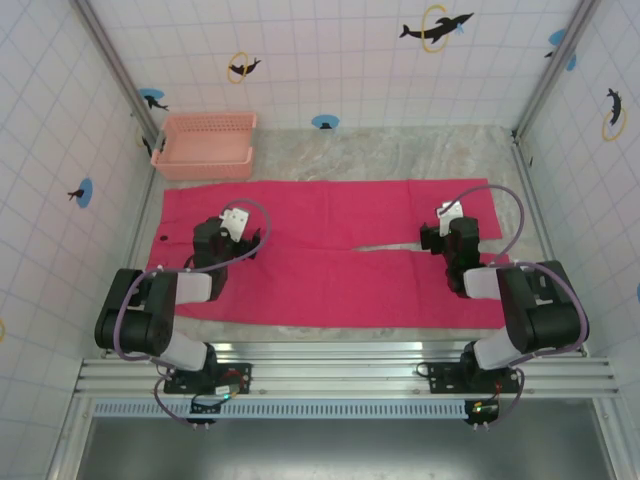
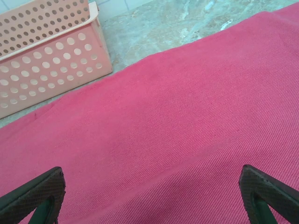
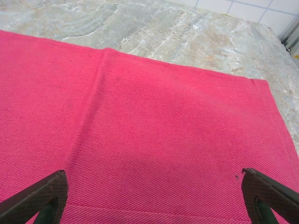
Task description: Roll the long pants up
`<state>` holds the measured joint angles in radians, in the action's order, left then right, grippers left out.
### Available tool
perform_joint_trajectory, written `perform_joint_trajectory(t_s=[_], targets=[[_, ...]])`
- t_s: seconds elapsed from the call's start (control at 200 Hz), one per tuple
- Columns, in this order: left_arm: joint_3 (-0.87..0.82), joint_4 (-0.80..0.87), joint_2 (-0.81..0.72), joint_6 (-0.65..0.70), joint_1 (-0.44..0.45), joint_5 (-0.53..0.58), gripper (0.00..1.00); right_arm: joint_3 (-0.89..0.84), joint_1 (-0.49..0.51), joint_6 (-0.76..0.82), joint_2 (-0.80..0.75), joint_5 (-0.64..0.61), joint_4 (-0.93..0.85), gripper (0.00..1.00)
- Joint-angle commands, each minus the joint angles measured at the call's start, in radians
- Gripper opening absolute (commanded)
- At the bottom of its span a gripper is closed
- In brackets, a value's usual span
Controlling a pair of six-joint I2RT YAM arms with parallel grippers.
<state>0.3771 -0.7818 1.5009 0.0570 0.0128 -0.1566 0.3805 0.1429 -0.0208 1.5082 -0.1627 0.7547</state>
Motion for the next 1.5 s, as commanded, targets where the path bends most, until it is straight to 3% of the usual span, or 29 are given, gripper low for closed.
perform_joint_trajectory(t_s=[0.0, 0.48, 0.54, 0.621, 0.666, 0.781, 0.886, 0.956, 1.041, 1.181, 1.266, 1.351, 1.491], targets=[[0.026, -0.044, 0.014, 0.033, -0.007, -0.026, 0.97, 0.029, -0.008, 0.006, 0.012, -0.017, 0.058, 0.98], [0.031, -0.037, 0.011, 0.029, -0.006, -0.013, 0.98, 0.031, -0.008, 0.006, 0.012, -0.017, 0.057, 0.98], [0.076, 0.078, -0.031, 0.024, -0.003, 0.015, 0.97, 0.03, -0.007, 0.006, 0.013, -0.017, 0.057, 0.98], [0.218, 0.383, -0.128, 0.007, 0.001, 0.049, 0.97, 0.034, -0.008, 0.002, 0.002, -0.034, 0.048, 0.98], [0.283, 0.473, -0.188, -0.033, -0.001, 0.075, 0.98, 0.069, -0.008, -0.004, -0.037, -0.063, -0.041, 0.98], [0.485, 0.718, -0.309, -0.105, 0.001, 0.108, 0.98, 0.251, -0.006, -0.035, -0.18, -0.111, -0.477, 0.98], [0.753, 1.129, -0.29, -0.119, 0.018, 0.172, 0.98, 0.399, 0.029, -0.009, -0.313, -0.098, -0.801, 0.98], [0.841, 1.312, -0.274, -0.069, 0.032, 0.193, 0.97, 0.477, 0.079, 0.048, -0.377, -0.113, -0.993, 0.98], [0.841, 1.403, -0.318, -0.025, 0.062, 0.227, 0.98, 0.503, 0.115, 0.07, -0.448, -0.092, -1.145, 0.98], [0.754, 1.452, -0.465, -0.061, 0.065, 0.233, 0.98, 0.498, 0.128, 0.056, -0.54, -0.068, -1.278, 0.98], [0.708, 1.502, -0.521, -0.08, 0.066, 0.209, 0.97, 0.549, 0.149, 0.0, -0.546, -0.117, -1.426, 0.98], [0.711, 1.604, -0.525, -0.095, 0.067, 0.199, 0.97, 0.669, 0.29, 0.04, -0.479, -0.225, -1.641, 0.98], [0.768, 1.763, -0.5, -0.071, 0.072, 0.36, 0.97, 0.779, 0.772, 0.034, -0.336, -0.575, -1.846, 0.98]])
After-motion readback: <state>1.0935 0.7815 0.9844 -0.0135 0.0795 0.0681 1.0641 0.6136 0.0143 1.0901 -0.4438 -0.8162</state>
